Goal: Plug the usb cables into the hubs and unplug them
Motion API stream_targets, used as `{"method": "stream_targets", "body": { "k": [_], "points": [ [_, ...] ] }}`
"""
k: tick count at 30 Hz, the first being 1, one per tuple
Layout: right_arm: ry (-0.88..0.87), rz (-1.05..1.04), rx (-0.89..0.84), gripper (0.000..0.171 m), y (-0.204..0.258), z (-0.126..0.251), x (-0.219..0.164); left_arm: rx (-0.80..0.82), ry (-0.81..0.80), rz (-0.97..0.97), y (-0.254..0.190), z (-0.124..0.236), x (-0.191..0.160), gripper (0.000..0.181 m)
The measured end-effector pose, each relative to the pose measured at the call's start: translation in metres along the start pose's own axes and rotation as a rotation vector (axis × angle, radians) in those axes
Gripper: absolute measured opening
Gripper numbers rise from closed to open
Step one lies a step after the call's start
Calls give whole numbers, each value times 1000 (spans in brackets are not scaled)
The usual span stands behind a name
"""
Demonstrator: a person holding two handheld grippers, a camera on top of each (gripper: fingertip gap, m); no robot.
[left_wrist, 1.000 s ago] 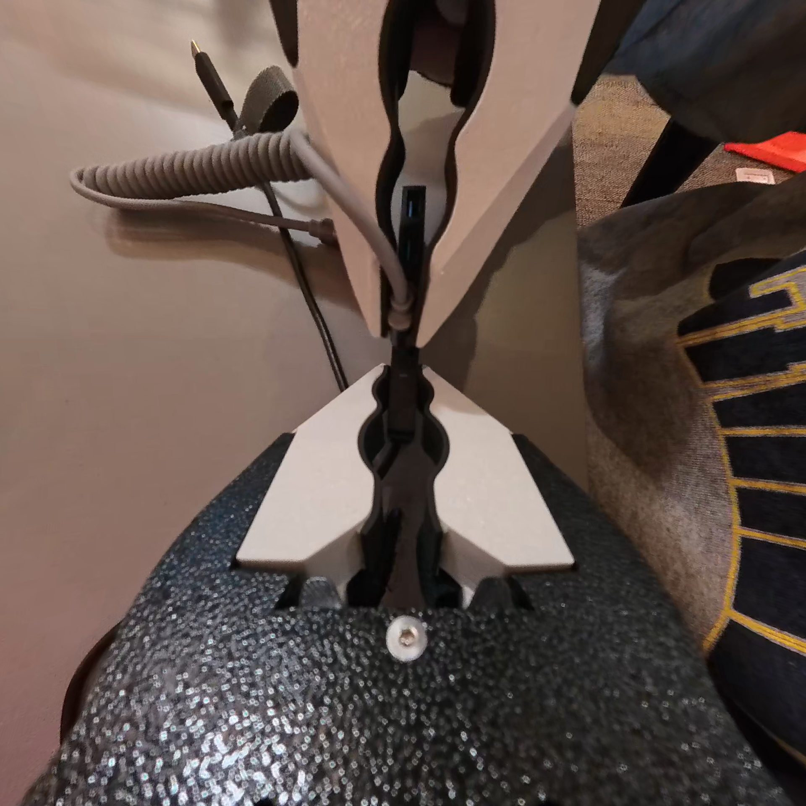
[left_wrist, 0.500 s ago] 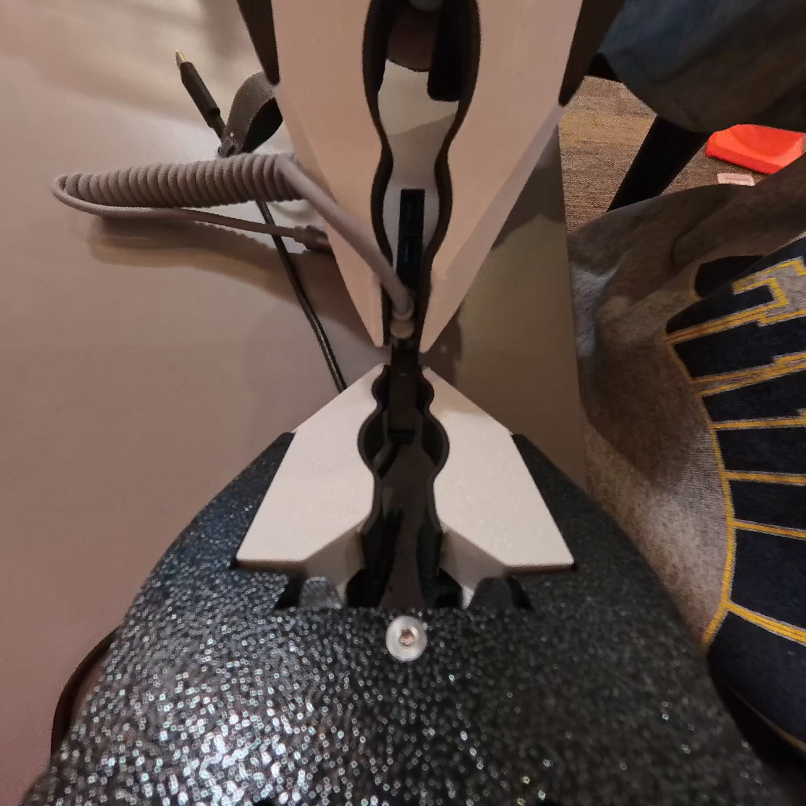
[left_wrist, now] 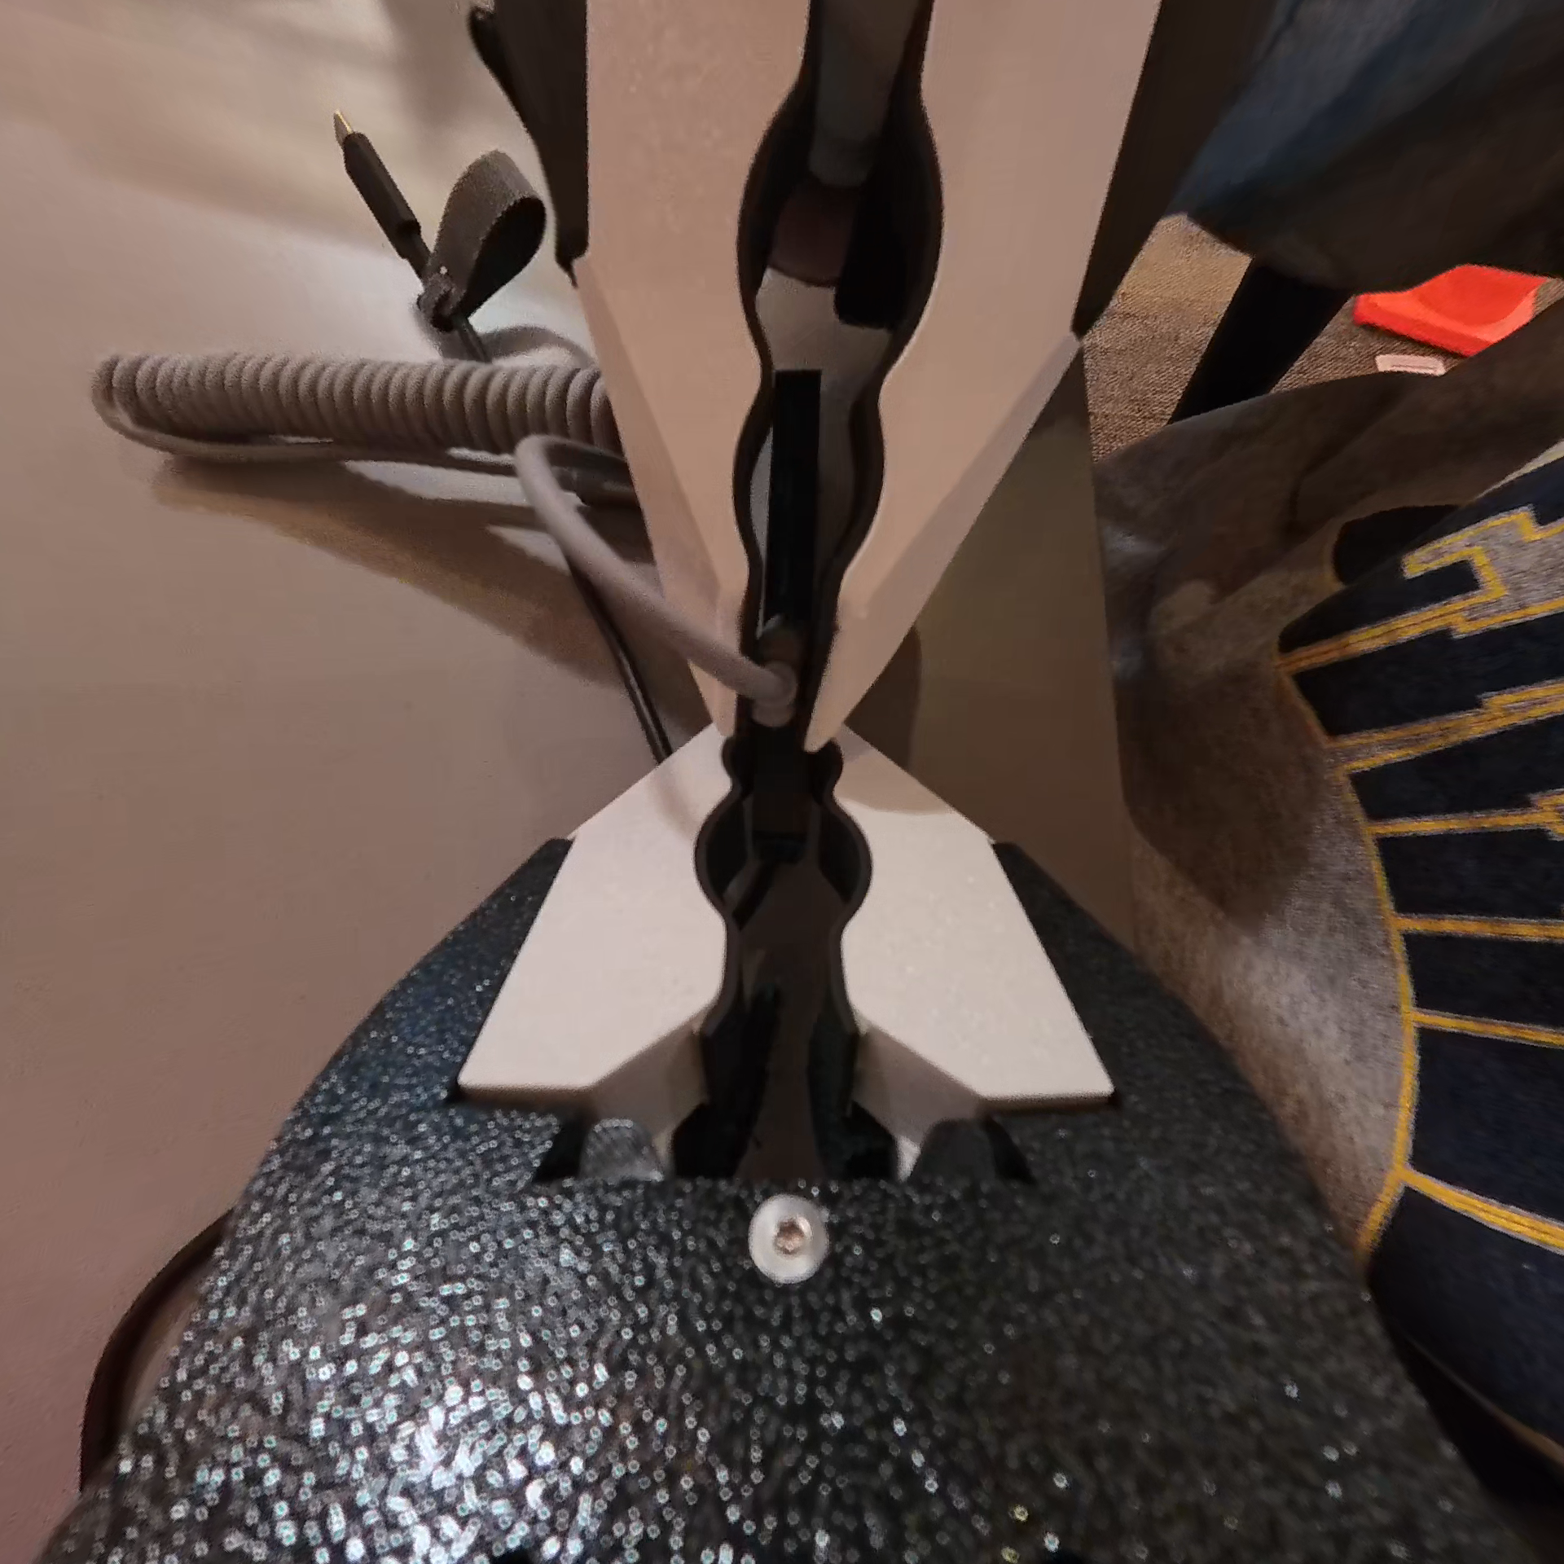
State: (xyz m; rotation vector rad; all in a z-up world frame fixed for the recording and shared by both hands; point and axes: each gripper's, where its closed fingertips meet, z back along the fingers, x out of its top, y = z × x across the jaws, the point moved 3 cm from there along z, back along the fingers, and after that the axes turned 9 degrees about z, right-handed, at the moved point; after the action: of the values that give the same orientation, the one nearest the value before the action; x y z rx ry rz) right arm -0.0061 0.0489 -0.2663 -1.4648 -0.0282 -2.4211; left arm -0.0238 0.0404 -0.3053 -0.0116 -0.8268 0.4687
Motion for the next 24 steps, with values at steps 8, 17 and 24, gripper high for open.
{"method": "stream_targets", "body": {
  "k": [8, 17, 24],
  "points": [
    [-65, -86, 15, 8, -1, 13, -4, -1, -9, 2, 0, 0, 0, 10],
    [-31, -94, -10, 7, -2, 30, -11, -2, -14, 3, -1, 1, 1, 10],
    [-79, -73, -25, 7, 0, 20, -4, 36, -22, -36, -1, 1, 2, 10]
  ]
}}
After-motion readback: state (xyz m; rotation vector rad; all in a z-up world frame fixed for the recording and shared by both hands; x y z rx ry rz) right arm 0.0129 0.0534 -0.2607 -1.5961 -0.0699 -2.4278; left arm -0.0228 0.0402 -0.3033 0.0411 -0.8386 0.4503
